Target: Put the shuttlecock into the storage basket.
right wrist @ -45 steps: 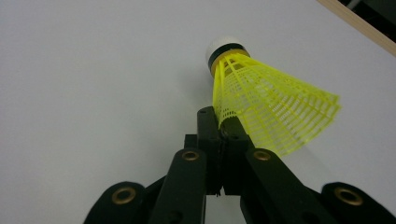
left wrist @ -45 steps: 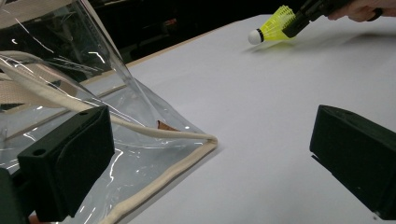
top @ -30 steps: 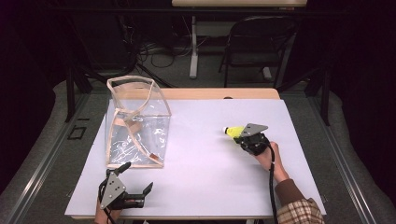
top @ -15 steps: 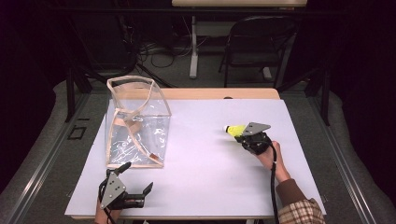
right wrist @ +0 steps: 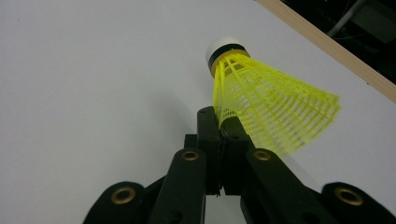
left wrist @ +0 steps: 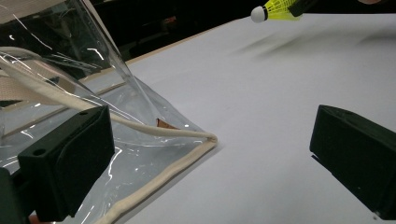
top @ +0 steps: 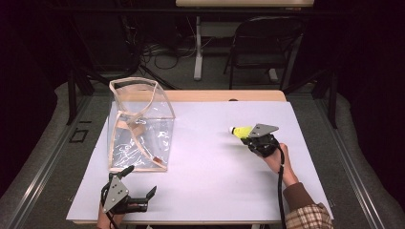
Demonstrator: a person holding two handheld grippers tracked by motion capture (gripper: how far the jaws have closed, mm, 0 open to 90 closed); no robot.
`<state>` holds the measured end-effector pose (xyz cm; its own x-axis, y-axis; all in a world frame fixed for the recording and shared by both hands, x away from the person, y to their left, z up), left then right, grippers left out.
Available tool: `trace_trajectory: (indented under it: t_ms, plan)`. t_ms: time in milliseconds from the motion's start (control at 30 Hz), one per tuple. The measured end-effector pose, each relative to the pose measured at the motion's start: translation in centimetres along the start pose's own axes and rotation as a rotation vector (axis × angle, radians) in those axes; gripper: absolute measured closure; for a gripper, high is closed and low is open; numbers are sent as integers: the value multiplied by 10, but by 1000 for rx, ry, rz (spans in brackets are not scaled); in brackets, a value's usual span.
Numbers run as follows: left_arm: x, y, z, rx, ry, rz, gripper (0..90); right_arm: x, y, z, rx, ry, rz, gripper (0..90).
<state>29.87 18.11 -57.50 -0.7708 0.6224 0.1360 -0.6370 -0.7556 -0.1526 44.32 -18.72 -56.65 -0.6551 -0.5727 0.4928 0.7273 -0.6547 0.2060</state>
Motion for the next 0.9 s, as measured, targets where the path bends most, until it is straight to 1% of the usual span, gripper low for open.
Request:
trace_trajectory:
  t_ms: [167, 300, 433, 900]
  plan:
    - [0, 0, 0, 0, -2, 1, 0, 0, -1, 1, 6, -12, 2, 891]
    - [0, -1, 0, 3, 1, 2, 0, 2, -1, 4, 11, -7, -3, 892]
    - [0, -1, 0, 1, 1, 1, 0, 5, 1, 9, 23, -6, -11, 892]
    - [1, -1, 0, 1, 1, 2, 0, 18, 7, 25, 41, 5, -30, 892]
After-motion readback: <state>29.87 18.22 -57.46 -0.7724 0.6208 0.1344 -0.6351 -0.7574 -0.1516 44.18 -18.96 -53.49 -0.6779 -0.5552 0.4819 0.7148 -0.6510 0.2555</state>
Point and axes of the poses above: each handheld gripper's, and its own axes: x roughly backward along the jaws, z roughly out of its top, y roughly to its right, the point moved 8 cm from there along -x, roughly forward along the jaws, and after that the axes turned 8 degrees about y, right-handed, at the moved point
